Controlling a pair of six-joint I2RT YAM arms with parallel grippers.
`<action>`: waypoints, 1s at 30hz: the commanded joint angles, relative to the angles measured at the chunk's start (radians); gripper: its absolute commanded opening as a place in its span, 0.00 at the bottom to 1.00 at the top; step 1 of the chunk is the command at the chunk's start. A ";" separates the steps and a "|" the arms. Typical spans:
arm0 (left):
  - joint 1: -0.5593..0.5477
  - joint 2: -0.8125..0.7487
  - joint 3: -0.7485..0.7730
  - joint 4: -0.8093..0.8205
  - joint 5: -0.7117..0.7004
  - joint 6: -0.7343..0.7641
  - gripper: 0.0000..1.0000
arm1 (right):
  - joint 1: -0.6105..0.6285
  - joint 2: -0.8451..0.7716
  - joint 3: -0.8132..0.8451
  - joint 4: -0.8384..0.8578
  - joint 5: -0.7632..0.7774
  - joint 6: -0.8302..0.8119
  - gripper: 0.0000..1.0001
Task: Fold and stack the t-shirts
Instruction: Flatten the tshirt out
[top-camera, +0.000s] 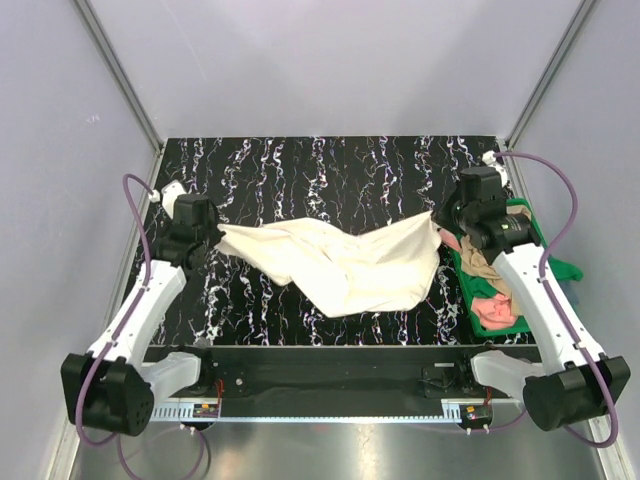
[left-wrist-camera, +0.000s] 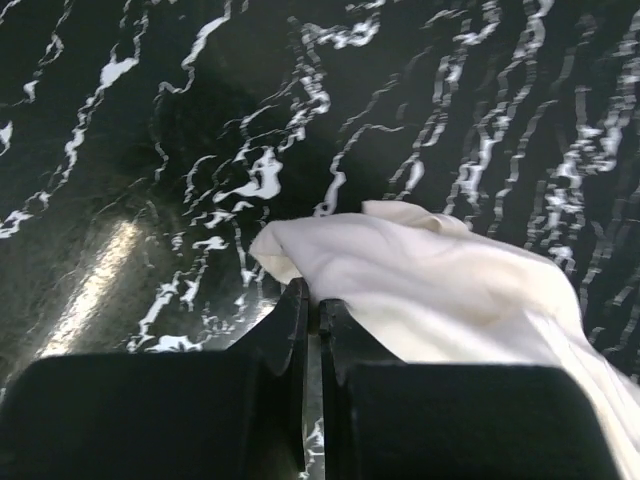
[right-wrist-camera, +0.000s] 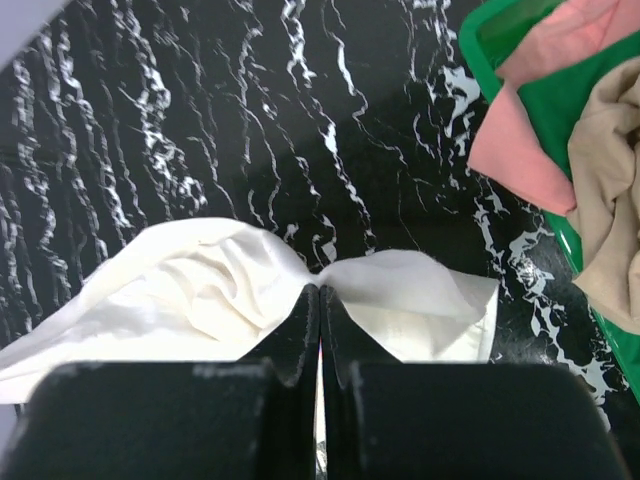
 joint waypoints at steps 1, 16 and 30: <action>0.069 0.074 0.033 -0.004 0.054 0.035 0.00 | -0.004 0.035 -0.058 0.015 -0.041 0.004 0.00; 0.209 0.281 0.213 -0.012 0.125 0.104 0.00 | -0.010 0.353 0.150 0.139 -0.050 -0.061 0.00; 0.209 -0.117 0.397 -0.125 0.141 0.198 0.00 | -0.010 -0.133 0.252 0.043 -0.045 -0.018 0.00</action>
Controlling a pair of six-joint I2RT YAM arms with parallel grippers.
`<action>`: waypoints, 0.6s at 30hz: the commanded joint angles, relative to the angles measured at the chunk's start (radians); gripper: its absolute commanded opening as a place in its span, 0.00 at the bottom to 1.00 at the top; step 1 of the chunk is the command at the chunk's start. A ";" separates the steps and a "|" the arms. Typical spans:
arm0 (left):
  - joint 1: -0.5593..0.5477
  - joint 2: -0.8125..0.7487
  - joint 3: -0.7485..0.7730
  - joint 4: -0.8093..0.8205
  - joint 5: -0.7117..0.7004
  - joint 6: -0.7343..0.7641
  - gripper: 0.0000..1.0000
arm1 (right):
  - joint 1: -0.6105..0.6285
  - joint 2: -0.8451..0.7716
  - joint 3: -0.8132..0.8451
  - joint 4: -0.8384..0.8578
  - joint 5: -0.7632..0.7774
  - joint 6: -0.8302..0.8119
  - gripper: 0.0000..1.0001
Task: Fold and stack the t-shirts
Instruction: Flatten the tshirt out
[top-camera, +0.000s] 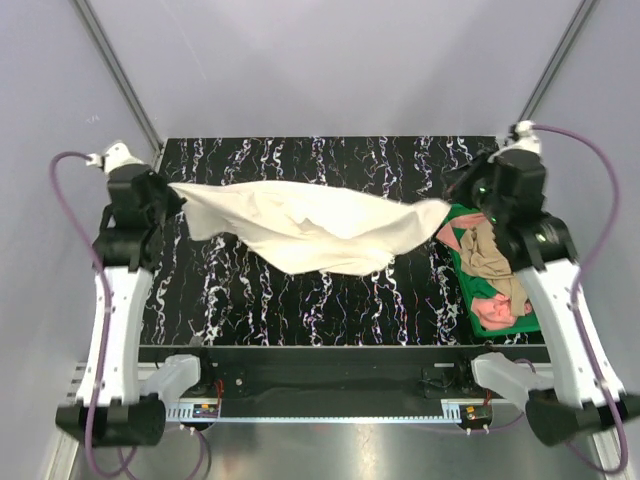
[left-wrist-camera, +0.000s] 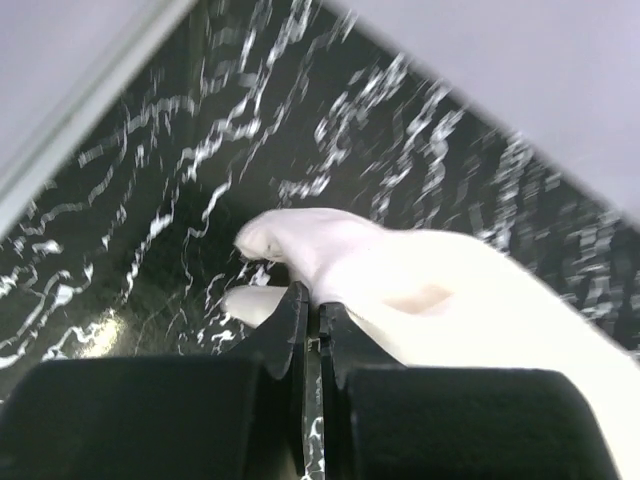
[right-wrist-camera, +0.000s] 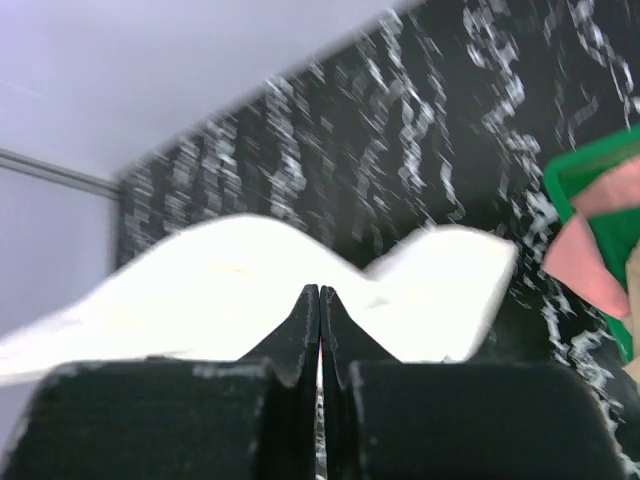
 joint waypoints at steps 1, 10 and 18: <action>0.007 -0.169 0.032 -0.013 0.007 0.022 0.00 | -0.006 -0.166 0.068 -0.033 0.015 0.050 0.00; 0.007 -0.384 0.026 -0.055 0.027 -0.030 0.00 | -0.005 -0.366 0.025 -0.041 0.028 0.081 0.00; 0.007 -0.364 -0.145 -0.052 0.082 -0.055 0.00 | 0.006 -0.110 -0.176 -0.012 -0.269 0.091 0.41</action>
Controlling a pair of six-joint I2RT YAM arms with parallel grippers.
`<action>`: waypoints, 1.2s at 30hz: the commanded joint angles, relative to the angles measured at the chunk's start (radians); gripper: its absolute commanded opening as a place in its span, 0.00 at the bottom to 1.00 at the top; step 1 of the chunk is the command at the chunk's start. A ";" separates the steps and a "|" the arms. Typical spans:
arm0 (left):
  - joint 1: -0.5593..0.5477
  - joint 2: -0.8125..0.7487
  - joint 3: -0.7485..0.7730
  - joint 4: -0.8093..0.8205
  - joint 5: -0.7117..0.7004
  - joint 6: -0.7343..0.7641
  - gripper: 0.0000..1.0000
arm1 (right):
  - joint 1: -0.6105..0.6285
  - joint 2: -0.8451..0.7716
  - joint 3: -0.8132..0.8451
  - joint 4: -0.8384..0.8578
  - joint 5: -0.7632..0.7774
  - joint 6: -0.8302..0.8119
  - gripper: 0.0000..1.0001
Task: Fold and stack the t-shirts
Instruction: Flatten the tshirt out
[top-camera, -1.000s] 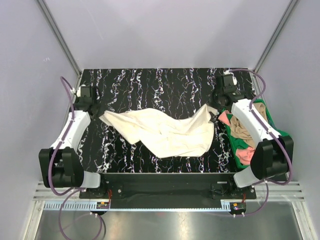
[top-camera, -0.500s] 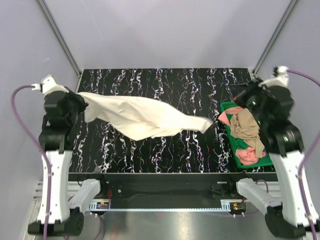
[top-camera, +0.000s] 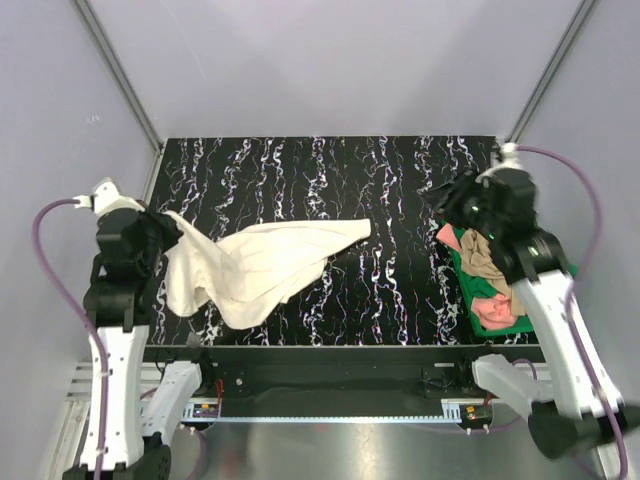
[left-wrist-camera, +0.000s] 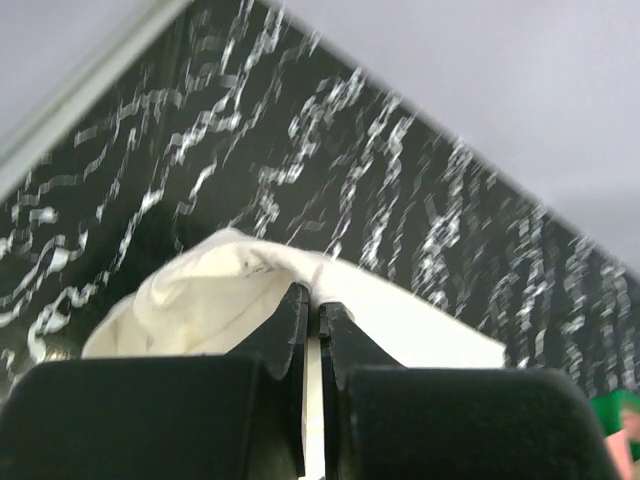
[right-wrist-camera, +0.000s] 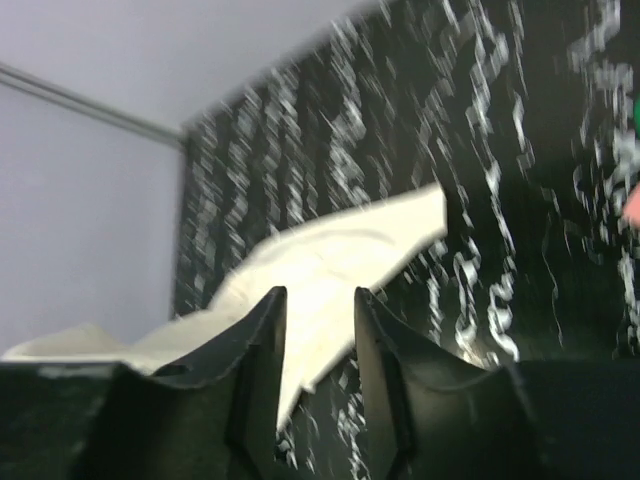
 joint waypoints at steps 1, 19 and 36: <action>0.004 0.018 -0.050 0.031 0.035 -0.011 0.00 | 0.016 0.148 -0.141 0.012 -0.119 0.001 0.43; 0.006 0.027 -0.148 0.091 0.061 0.006 0.00 | 0.233 0.812 -0.129 0.325 0.021 0.363 0.65; 0.006 0.065 -0.155 0.160 0.155 0.016 0.00 | 0.236 1.039 0.032 0.340 0.119 0.306 0.05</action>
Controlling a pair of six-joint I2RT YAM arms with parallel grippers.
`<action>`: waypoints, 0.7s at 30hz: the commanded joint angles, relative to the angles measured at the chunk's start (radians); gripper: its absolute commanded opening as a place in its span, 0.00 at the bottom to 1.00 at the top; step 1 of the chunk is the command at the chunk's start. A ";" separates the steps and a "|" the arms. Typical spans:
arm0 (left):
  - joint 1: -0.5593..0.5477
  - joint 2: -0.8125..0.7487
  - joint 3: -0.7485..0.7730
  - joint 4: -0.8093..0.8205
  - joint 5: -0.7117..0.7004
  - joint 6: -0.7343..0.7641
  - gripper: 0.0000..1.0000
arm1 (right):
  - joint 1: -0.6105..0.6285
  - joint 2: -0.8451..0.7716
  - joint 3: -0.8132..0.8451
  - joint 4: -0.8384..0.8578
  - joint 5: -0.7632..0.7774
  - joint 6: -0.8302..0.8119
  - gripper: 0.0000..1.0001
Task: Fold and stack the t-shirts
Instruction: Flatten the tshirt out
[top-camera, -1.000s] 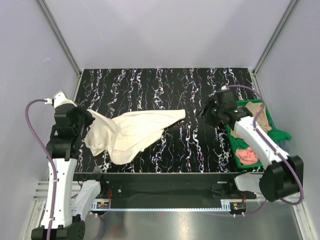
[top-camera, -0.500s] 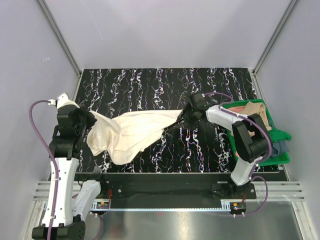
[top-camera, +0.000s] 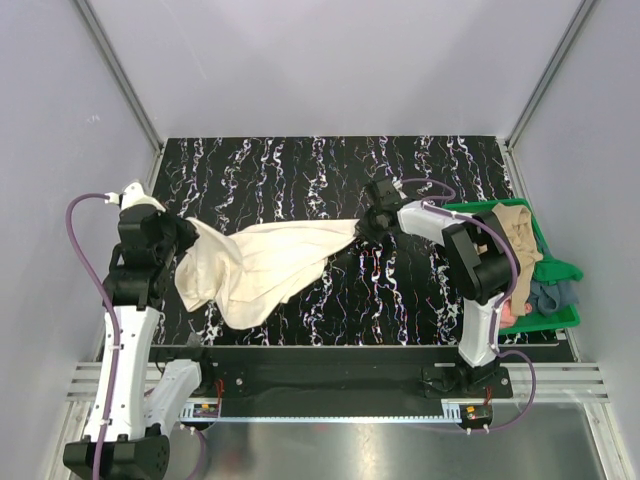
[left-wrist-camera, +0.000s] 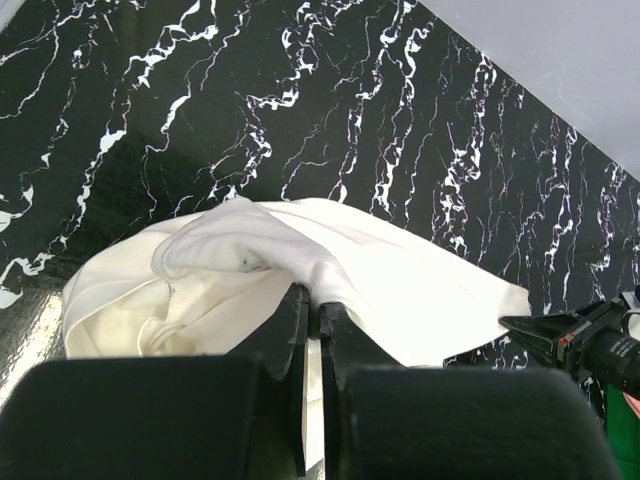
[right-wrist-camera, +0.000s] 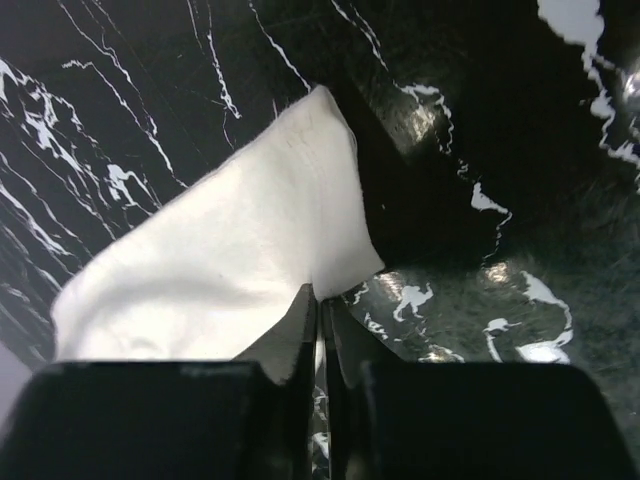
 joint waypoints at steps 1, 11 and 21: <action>0.006 -0.020 0.028 0.075 0.044 0.024 0.00 | 0.000 -0.047 0.032 0.006 0.080 -0.104 0.00; 0.006 -0.096 0.235 -0.048 0.101 0.024 0.00 | -0.044 -0.737 0.011 -0.299 0.334 -0.354 0.00; -0.004 -0.206 0.318 -0.137 0.133 -0.065 0.00 | -0.046 -1.146 0.224 -0.531 0.459 -0.399 0.00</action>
